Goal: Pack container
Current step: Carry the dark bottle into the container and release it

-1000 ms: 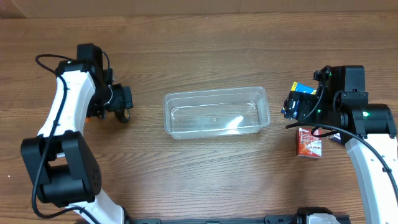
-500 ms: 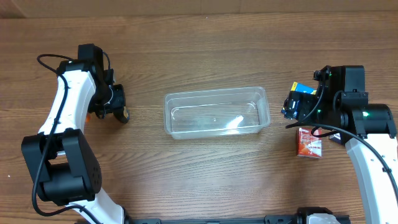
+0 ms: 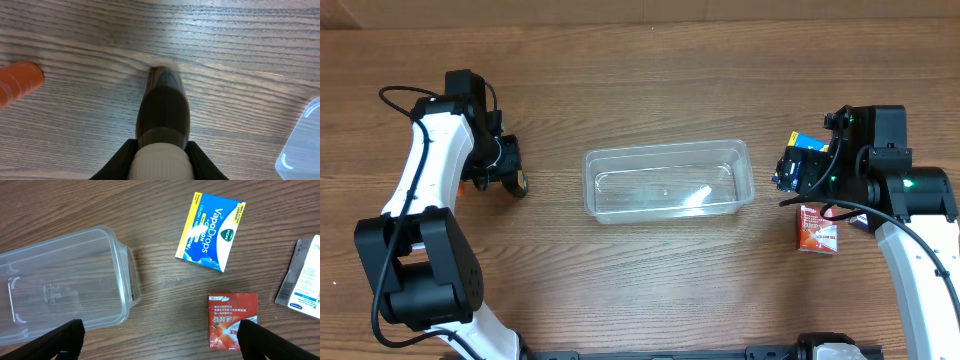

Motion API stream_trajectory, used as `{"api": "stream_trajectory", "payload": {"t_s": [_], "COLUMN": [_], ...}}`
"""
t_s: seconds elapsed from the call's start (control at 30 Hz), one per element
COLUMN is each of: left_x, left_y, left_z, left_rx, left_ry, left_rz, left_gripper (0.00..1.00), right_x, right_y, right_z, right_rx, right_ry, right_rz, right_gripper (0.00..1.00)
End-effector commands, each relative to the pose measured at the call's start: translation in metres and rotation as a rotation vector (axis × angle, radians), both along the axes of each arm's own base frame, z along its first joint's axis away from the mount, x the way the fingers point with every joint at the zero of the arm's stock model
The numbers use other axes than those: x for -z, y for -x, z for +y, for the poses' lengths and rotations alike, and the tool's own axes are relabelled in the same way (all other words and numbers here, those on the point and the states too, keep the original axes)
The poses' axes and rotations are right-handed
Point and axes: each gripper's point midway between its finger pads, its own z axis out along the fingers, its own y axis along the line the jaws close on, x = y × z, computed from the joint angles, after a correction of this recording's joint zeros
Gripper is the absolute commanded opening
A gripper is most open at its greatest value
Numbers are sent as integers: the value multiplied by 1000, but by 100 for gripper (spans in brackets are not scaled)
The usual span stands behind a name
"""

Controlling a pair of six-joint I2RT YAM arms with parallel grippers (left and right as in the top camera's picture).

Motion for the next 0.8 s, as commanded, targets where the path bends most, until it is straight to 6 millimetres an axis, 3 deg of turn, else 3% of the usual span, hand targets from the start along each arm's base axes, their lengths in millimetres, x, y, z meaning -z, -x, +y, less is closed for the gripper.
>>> {"api": "stream_trajectory", "payload": {"t_s": [0.0,0.17,0.37,0.53,0.57,0.63,0.77], "left_x": [-2,-17,-69,-142,-166,-186,-197], "left_y": [-7,-13,-21,-11,-4,5,23], "left_z": [1,1,-15,-56,-76,-99,-144], "left_rx": [6,-3,8,73,85,104,160], "left_ry": [1,-1,20,40,56,80,106], "left_rz": [-19,-49,-138,-249,-295,-334,-352], "left_gripper": [7,4,4,4,4,4,4], "right_x": [-15,-15,-15,-15,-15,-15,-16], "right_y": [-5,-5,-5,-6,-6,-6,-7], "right_z": [-3,-3,-3,-3,-3,-3,-3], "right_rx": [4,4,4,4,4,4,4], "right_ry": [8,8,8,8,8,7,7], "right_rz": [-44,-44,-44,-47,-48,-49,-51], "right_gripper": [100,100,100,100,100,100,100]}}
